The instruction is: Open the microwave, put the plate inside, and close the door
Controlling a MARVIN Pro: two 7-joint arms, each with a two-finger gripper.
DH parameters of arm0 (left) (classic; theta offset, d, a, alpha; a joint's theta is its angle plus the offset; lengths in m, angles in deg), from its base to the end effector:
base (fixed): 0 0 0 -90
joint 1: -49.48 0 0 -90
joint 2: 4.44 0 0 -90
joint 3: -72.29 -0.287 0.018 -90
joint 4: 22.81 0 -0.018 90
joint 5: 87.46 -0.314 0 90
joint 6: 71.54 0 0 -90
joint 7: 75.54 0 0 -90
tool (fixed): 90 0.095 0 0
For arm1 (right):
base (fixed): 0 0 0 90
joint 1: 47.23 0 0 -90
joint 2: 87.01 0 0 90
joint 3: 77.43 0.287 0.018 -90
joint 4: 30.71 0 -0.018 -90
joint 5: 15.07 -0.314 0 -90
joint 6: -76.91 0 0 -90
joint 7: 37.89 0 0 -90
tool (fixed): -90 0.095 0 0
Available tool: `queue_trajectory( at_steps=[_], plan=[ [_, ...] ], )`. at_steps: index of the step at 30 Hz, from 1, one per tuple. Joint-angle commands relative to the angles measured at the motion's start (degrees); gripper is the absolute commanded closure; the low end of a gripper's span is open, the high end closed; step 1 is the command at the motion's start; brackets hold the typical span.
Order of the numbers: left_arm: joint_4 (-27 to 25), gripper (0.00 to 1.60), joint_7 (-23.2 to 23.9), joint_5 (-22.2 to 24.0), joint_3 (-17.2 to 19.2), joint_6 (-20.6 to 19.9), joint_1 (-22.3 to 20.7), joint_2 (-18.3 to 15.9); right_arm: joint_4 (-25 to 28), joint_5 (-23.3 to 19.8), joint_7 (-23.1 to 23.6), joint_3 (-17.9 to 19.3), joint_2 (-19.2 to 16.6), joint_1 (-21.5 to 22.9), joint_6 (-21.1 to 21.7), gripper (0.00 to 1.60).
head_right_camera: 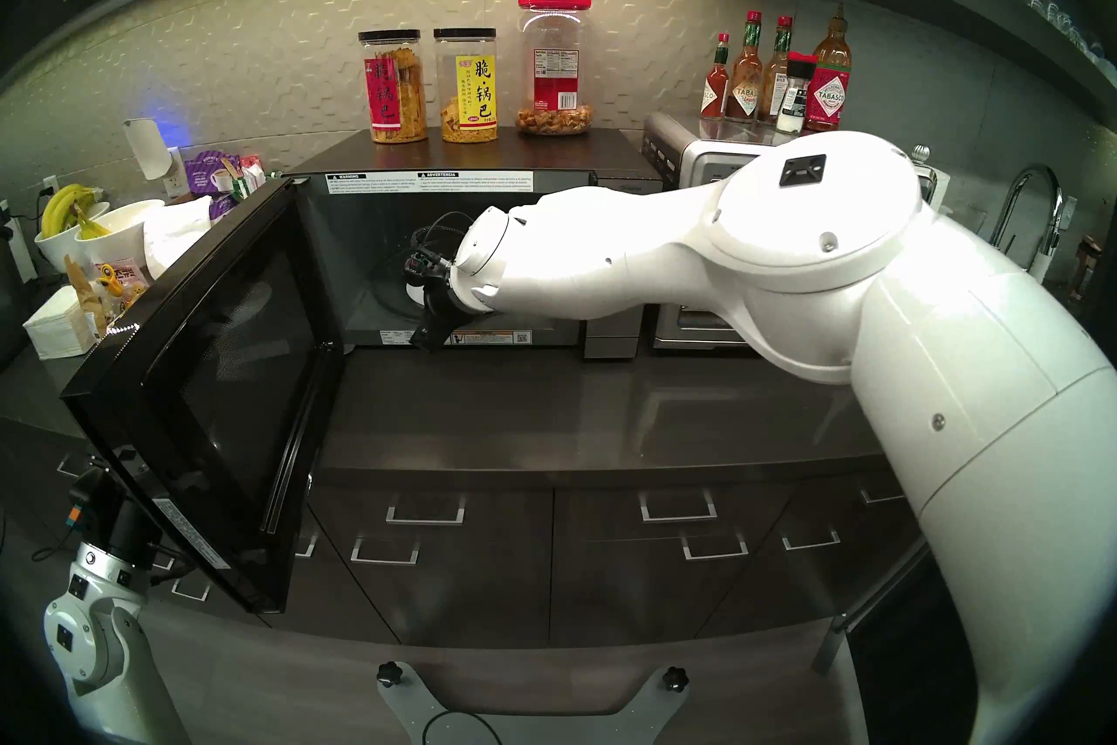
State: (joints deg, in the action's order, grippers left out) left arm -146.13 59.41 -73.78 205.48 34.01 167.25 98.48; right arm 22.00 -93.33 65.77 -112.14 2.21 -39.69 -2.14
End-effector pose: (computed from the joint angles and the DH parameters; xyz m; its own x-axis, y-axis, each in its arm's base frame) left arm 0.1986 0.1594 -0.2225 -0.2905 -0.1886 0.9381 0.0020 -0.9805 -0.1965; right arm 0.5585 0.2600 -0.1395 -0.1164 0.7716 0.6254 0.8472 -0.2515 0.4680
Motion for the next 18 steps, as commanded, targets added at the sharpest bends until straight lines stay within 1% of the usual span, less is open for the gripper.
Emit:
queue_trajectory(
  at_steps=[1,4,8,9,11,14,16,17,18],
  plan=[
    [-1.1,0.00,0.1,0.1,0.0,0.1,0.1,0.1,3.6,-0.1,-0.7,1.3,-4.1,4.5,-0.8,0.06],
    [-1.1,0.00,0.1,0.1,0.0,0.1,0.1,0.1,6.2,-0.1,-1.0,1.5,-5.8,5.5,-1.0,0.08],
    [-1.1,0.00,0.1,0.1,0.0,0.1,0.0,0.1,9.6,-0.3,-1.2,1.7,-8.2,6.6,-1.2,0.18],
    [-1.1,0.00,0.1,0.1,0.0,0.1,0.0,0.1,10.3,-0.3,-1.4,1.7,-8.8,6.9,-1.2,0.14],
    [-1.1,0.00,0.1,0.1,0.0,0.1,0.0,0.1,11.6,-0.4,-1.6,1.7,-9.8,7.4,-1.3,0.14],
    [-1.1,0.00,0.1,0.1,0.0,0.1,0.0,0.1,13.5,-0.5,-1.7,1.7,-11.6,8.1,-1.4,0.09],
    [-1.1,0.00,0.1,0.1,0.0,0.1,0.0,0.1,14.8,-0.4,-1.8,1.6,-12.7,8.6,-1.6,0.10],
    [-1.1,0.00,0.1,0.1,0.0,0.1,0.0,0.1,15.4,-0.4,-1.8,1.6,-13.3,8.9,-1.6,0.17],
    [-1.1,0.00,0.1,0.1,0.0,0.1,0.0,0.1,16.0,-0.5,-1.8,1.7,-13.9,9.2,-1.8,0.18]
  ],
)
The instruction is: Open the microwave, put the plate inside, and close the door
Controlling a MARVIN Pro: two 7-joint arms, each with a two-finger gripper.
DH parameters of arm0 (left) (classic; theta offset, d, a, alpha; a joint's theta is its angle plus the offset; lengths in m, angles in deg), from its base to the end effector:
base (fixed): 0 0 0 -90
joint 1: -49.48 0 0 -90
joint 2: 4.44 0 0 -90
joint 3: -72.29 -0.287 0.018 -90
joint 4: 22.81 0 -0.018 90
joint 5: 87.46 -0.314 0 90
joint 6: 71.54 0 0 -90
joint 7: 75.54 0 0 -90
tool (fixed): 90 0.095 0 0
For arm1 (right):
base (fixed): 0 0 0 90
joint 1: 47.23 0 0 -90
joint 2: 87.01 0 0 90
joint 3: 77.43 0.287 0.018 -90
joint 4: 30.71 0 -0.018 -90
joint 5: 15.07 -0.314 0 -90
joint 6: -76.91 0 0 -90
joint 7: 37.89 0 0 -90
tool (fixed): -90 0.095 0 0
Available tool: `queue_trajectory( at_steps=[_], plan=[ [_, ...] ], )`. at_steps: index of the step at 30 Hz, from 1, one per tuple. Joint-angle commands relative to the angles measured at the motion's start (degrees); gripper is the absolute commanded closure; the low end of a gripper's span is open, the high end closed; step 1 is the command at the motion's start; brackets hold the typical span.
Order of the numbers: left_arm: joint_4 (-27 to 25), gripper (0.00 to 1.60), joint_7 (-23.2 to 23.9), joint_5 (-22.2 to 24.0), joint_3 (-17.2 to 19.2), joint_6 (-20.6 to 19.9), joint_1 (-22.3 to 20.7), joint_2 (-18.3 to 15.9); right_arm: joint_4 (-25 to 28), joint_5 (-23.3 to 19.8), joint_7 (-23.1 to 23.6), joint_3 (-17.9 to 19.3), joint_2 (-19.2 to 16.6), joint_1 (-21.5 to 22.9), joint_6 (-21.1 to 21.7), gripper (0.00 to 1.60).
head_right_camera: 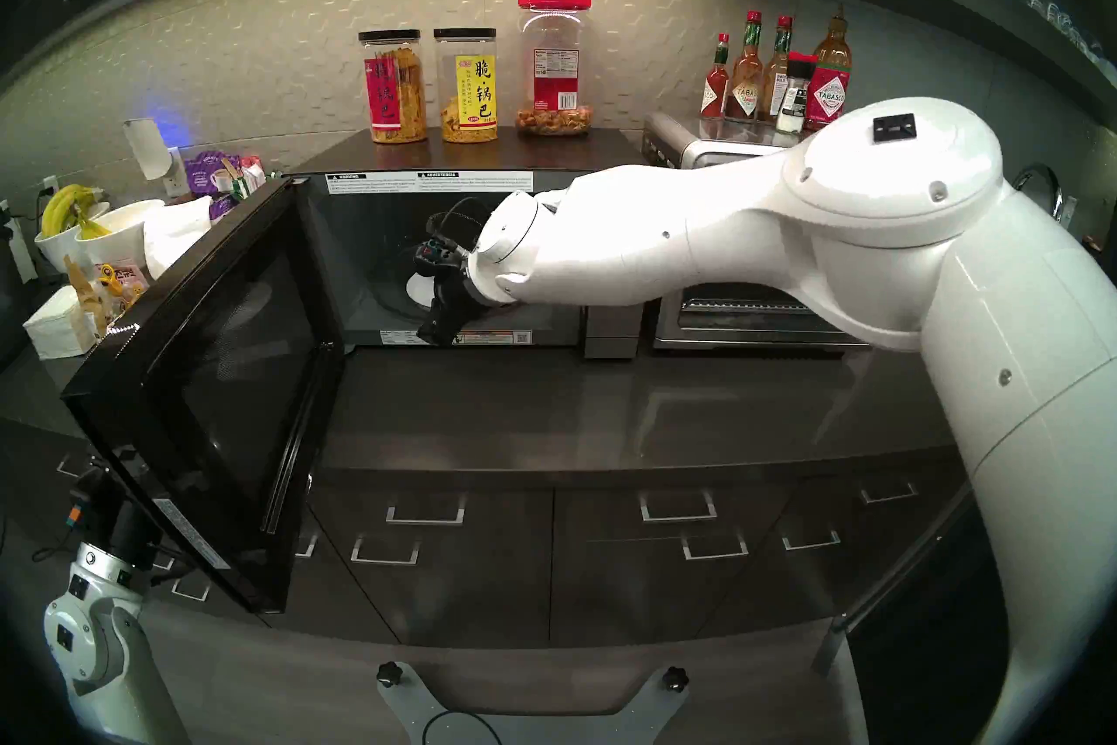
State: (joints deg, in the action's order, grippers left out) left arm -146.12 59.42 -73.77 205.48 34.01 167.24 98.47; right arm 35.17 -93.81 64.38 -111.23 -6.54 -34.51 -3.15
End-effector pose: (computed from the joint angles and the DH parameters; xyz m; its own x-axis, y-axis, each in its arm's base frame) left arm 0.1987 0.1594 -0.2225 -0.2907 -0.1885 0.9381 0.0018 -0.9805 -0.1964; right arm 0.5379 0.2316 -0.1163 -0.1304 0.7409 0.6589 0.8634 -0.2419 0.4428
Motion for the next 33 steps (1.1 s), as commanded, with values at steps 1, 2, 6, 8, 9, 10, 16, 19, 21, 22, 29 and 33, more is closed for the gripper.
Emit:
queue_trajectory(
  at_steps=[1,2,6,8,9,10,16,19,21,22,29,33],
  plan=[
    [-1.1,0.00,0.1,0.1,0.0,0.1,0.0,0.1,3.5,0.0,-0.4,0.8,-5.8,4.3,-0.9,0.22],
    [-1.1,0.00,0.1,0.1,0.0,0.1,0.0,0.1,4.1,-0.1,-0.4,0.8,-6.5,4.5,-1.0,0.24],
    [-1.1,0.00,0.1,0.1,0.0,0.1,0.0,0.1,6.6,-0.4,-0.1,0.6,-9.2,5.8,-1.5,0.50],
    [-1.0,0.00,0.1,0.1,0.0,0.1,0.0,0.1,8.0,-0.4,0.1,0.5,-10.6,6.5,-1.6,0.83],
    [-1.0,0.00,0.1,0.1,0.0,0.1,0.0,0.1,8.7,-0.4,0.1,0.5,-11.4,6.8,-1.6,0.98],
    [-1.0,0.00,0.1,0.1,0.0,0.1,0.0,0.1,9.1,-0.6,0.2,0.2,-11.9,7.1,-1.8,1.06],
    [-1.1,0.00,0.1,0.1,0.0,0.1,0.0,0.1,12.2,-0.5,0.4,0.0,-15.9,8.0,-2.2,1.60],
    [-1.1,0.00,0.1,0.1,0.0,0.1,0.1,0.1,14.3,-0.7,0.8,-0.4,-18.2,8.7,-2.5,1.60],
    [-1.1,0.00,0.1,0.1,0.0,0.1,0.1,0.1,15.5,-0.6,1.0,-0.5,-19.3,9.2,-2.5,1.60],
    [-1.1,0.00,0.1,0.1,0.0,0.1,0.1,0.1,16.1,-0.6,1.1,-0.6,-19.9,9.4,-2.6,1.60],
    [-1.1,0.00,0.1,0.1,0.0,0.1,0.0,0.1,19.5,-0.5,2.3,-1.0,-24.1,11.3,-2.4,1.60],
    [-1.1,0.00,0.1,0.1,0.0,0.1,0.1,0.1,22.4,-0.4,3.3,-2.2,-26.8,12.7,-2.6,1.60]
  ],
)
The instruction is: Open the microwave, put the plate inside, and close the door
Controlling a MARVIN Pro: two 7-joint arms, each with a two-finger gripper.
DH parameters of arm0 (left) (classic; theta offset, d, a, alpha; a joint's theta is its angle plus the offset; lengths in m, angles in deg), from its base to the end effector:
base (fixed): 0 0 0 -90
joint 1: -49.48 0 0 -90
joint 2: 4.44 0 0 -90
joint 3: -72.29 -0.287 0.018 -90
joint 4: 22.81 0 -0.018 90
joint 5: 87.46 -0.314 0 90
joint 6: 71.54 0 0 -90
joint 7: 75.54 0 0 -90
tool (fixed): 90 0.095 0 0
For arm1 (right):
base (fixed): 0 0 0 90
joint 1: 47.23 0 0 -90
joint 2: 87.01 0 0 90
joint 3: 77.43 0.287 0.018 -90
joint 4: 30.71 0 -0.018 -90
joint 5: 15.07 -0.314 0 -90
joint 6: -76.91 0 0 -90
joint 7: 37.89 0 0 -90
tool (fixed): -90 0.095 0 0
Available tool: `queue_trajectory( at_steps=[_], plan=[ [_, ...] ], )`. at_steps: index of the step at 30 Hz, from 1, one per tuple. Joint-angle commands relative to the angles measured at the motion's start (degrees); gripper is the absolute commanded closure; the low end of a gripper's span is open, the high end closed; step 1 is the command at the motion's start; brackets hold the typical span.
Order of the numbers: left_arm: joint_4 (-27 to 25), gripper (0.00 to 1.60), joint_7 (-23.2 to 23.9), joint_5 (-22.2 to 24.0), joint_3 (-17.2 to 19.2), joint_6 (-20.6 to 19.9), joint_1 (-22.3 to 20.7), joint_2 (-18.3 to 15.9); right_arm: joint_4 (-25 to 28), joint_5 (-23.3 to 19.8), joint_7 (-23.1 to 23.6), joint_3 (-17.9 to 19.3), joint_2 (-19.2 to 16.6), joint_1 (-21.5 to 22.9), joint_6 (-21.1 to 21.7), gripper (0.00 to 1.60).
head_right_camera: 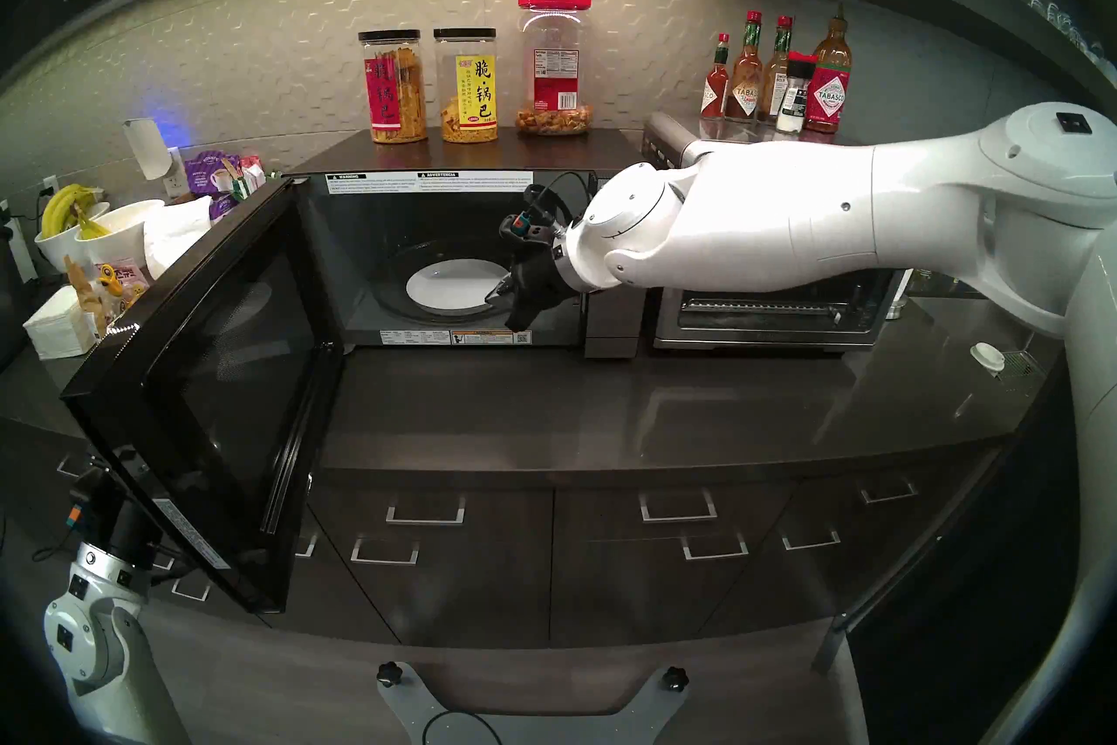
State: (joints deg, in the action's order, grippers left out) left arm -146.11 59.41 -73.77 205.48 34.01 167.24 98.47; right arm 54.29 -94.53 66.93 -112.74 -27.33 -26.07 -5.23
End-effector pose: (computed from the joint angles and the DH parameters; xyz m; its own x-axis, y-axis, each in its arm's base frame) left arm 0.1987 0.1595 -0.2226 -0.2906 -0.1884 0.9381 0.0020 -0.9805 -0.1963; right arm 0.5070 0.1278 -0.0799 -0.0675 0.6781 0.7319 0.8821 -0.3022 0.3613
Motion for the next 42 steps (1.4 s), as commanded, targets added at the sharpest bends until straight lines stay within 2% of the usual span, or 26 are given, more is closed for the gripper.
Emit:
queue_trajectory(
  at_steps=[1,8,16,26,34,42],
  plan=[
    [-1.1,0.00,0.1,0.1,0.0,0.1,0.1,0.1,4.2,0.8,0.9,-0.4,-7.1,4.4,-0.4,1.60],
    [-1.1,0.00,0.1,0.1,0.0,0.1,0.0,0.1,5.5,0.1,2.5,-1.9,-10.5,6.8,-0.6,1.60],
    [-1.0,0.00,0.1,0.1,0.0,0.1,0.0,0.0,7.8,-0.8,5.5,-2.8,-16.2,10.0,-0.9,1.60],
    [-1.0,0.00,0.1,0.1,0.0,0.2,0.0,0.0,5.8,-5.0,11.2,-3.7,-22.8,12.6,0.2,1.60],
    [-1.0,0.00,0.1,0.1,0.0,0.2,0.0,0.0,2.5,-6.5,16.1,-7.9,-27.3,14.7,0.8,1.60],
    [-1.0,0.00,0.1,0.1,0.0,0.2,0.0,0.0,3.8,-6.0,23.1,-11.5,-32.9,19.5,1.5,1.60]
  ],
)
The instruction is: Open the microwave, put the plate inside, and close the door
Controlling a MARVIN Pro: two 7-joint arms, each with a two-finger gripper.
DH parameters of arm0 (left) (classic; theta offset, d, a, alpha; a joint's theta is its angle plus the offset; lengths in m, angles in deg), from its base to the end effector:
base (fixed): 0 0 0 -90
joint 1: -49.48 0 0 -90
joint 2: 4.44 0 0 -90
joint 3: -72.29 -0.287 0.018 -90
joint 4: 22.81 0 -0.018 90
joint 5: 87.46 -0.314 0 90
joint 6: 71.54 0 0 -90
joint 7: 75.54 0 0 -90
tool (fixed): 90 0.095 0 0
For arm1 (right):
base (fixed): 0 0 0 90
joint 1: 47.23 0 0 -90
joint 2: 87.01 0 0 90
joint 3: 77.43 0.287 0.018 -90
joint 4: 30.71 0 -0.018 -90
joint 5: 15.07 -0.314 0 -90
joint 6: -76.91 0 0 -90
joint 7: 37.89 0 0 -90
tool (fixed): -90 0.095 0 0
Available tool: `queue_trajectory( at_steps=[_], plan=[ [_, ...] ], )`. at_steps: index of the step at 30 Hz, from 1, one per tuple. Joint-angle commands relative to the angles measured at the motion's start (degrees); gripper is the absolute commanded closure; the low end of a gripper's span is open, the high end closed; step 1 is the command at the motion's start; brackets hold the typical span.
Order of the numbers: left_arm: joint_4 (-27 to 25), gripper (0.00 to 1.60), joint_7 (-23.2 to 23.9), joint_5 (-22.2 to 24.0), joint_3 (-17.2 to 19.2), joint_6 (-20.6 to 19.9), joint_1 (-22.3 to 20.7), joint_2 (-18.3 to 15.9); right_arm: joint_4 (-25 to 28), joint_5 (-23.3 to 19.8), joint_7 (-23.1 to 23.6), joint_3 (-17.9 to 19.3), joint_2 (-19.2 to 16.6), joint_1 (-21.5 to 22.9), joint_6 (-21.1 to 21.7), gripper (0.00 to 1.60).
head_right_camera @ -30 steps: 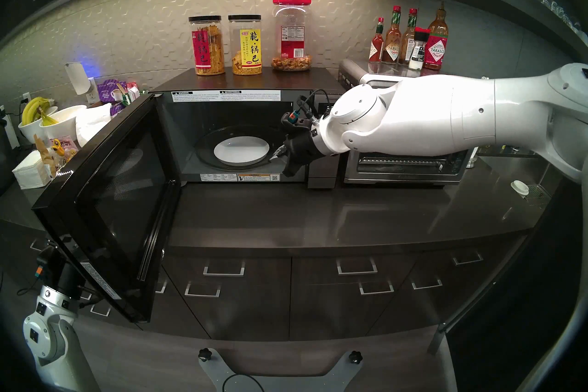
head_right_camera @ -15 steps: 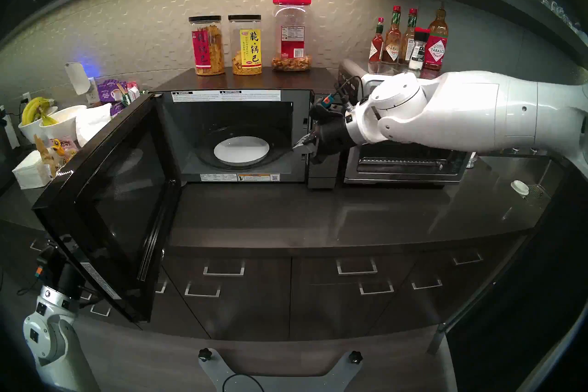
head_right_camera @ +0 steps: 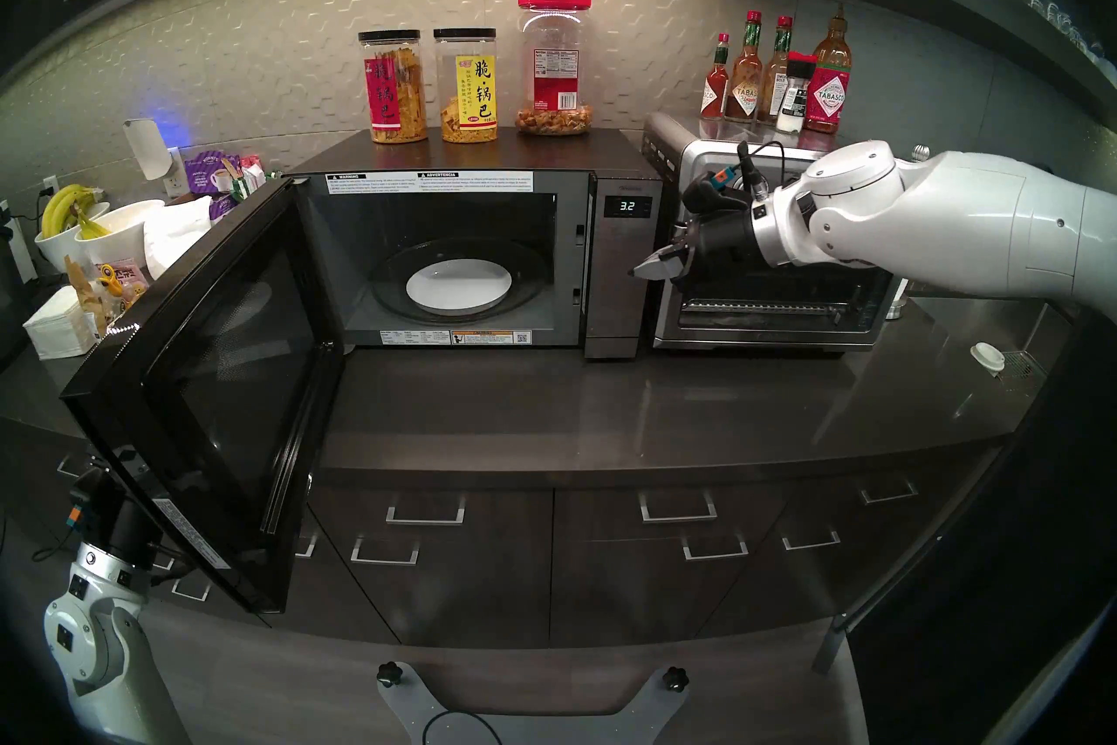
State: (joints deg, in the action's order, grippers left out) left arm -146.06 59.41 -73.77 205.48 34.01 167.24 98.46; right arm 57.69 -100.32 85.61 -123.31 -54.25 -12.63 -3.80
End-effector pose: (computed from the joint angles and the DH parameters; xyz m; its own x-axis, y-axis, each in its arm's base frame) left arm 0.1987 0.1596 -0.2229 -0.2900 -0.1880 0.9384 0.0019 -0.9806 -0.1959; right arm 0.4818 -0.0745 -0.0405 0.2111 0.5086 0.8347 0.8416 -0.5289 0.1094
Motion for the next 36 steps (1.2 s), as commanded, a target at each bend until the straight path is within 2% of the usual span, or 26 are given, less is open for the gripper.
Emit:
queue_trajectory(
  at_steps=[1,5,10,12,15,16,20,23,30,36],
  plan=[
    [-1.1,0.00,0.1,0.1,0.0,0.2,0.0,0.0,0.4,-0.1,5.1,-1.0,-6.5,6.3,0.2,1.60],
    [-1.0,0.00,0.1,0.1,0.0,0.2,0.0,0.0,0.6,0.3,7.5,-1.1,-8.3,7.4,0.7,1.60],
    [-1.1,0.00,0.1,0.1,0.0,0.2,0.0,0.0,2.0,2.1,12.0,-2.2,-13.3,11.1,2.5,1.60],
    [-1.1,0.00,0.1,0.1,0.0,0.2,0.0,0.0,1.1,2.0,12.8,-2.0,-12.9,10.6,2.5,1.60],
    [-1.1,0.00,0.1,0.1,0.0,0.2,0.0,0.0,2.1,3.4,14.4,-3.2,-15.7,13.0,3.3,1.60],
    [-1.0,0.00,0.1,0.1,0.0,0.2,0.0,0.0,1.3,3.5,15.1,-3.1,-15.5,12.6,3.3,1.60],
    [-1.1,0.00,0.1,0.1,0.0,0.2,0.0,0.0,1.8,6.2,17.7,-4.6,-19.6,15.8,4.2,1.60],
    [-1.1,0.00,0.1,0.1,0.0,0.1,0.0,0.0,1.4,7.0,18.7,-5.0,-20.4,16.4,4.4,1.60],
    [-1.1,0.00,0.1,0.1,0.0,0.1,0.0,0.1,1.0,9.4,23.2,-8.6,-23.4,20.8,5.1,1.60],
    [-1.2,0.00,0.1,0.1,0.0,0.1,0.1,0.1,1.4,10.1,24.2,-10.6,-24.5,23.1,5.2,1.60]
  ],
)
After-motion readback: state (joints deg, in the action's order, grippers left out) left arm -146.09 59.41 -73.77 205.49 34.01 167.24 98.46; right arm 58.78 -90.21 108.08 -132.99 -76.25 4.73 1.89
